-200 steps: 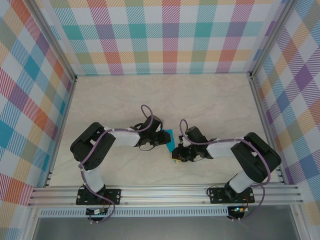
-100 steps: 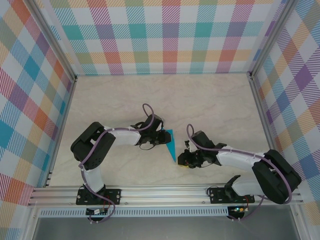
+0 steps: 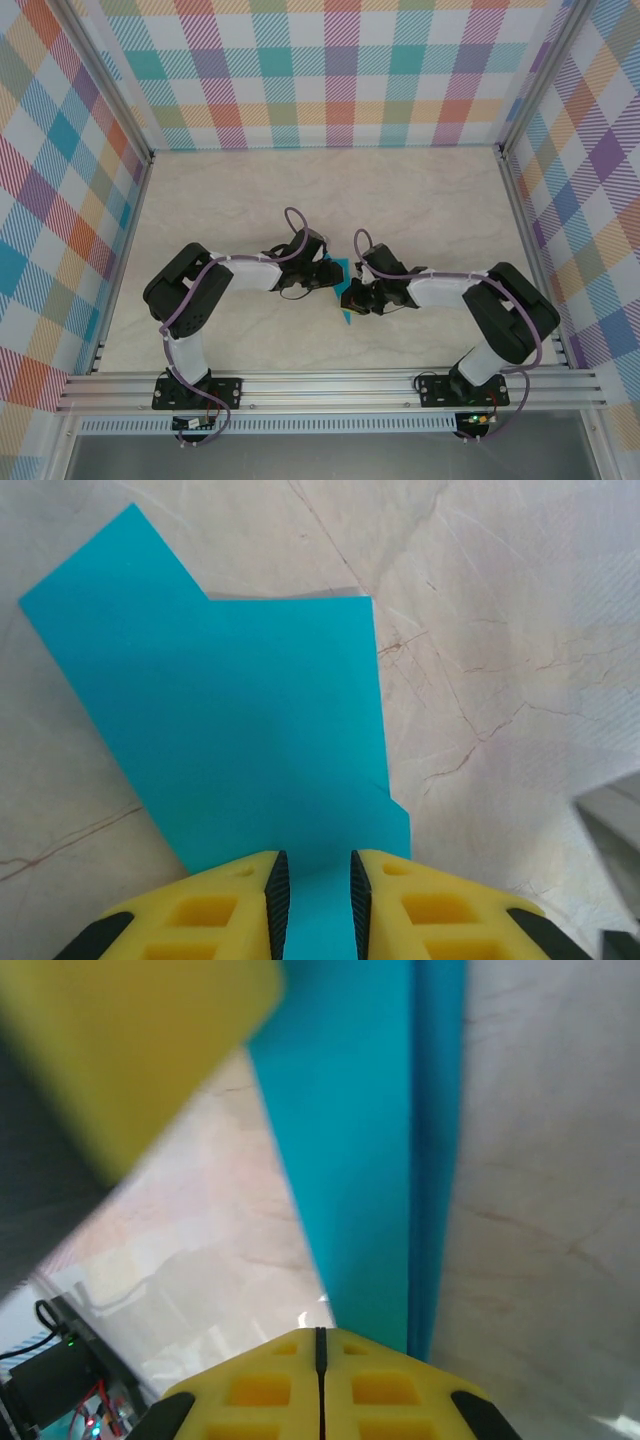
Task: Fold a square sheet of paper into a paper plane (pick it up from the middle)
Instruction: Fold the wing for the fifth time at the center of the table.
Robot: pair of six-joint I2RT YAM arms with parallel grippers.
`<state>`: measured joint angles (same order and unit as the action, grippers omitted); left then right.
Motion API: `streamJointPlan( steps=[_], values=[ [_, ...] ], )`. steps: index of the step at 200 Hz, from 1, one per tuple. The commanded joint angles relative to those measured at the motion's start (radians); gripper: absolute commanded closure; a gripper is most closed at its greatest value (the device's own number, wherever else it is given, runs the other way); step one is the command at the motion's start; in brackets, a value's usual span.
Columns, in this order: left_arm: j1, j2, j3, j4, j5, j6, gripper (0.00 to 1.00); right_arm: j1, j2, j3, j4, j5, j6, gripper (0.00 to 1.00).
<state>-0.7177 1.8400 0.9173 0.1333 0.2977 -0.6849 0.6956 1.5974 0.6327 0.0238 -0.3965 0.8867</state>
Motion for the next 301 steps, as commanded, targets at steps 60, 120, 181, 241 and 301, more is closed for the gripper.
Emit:
streamJointPlan(
  steps=[60, 120, 181, 241, 301],
  values=[
    [0.05, 0.01, 0.039, -0.055, -0.033, 0.076, 0.7, -0.004, 0.078, -0.11, 0.009, -0.007, -0.034, 0.96],
    [0.125, 0.065, 0.105, -0.036, 0.023, 0.13, 0.68, -0.004, 0.107, -0.11, -0.01, -0.04, -0.076, 0.96],
    [0.174, 0.101, 0.147, -0.079, 0.029, 0.164, 0.68, -0.006, 0.069, -0.109, -0.03, -0.046, -0.095, 0.96],
    [0.233, 0.062, 0.164, -0.141, 0.026, 0.194, 0.67, -0.008, 0.04, -0.088, 0.008, -0.074, -0.076, 0.91],
    [0.202, -0.17, 0.181, -0.402, -0.123, 0.114, 0.45, -0.018, -0.287, -0.099, -0.082, 0.083, -0.106, 0.73]
  ],
)
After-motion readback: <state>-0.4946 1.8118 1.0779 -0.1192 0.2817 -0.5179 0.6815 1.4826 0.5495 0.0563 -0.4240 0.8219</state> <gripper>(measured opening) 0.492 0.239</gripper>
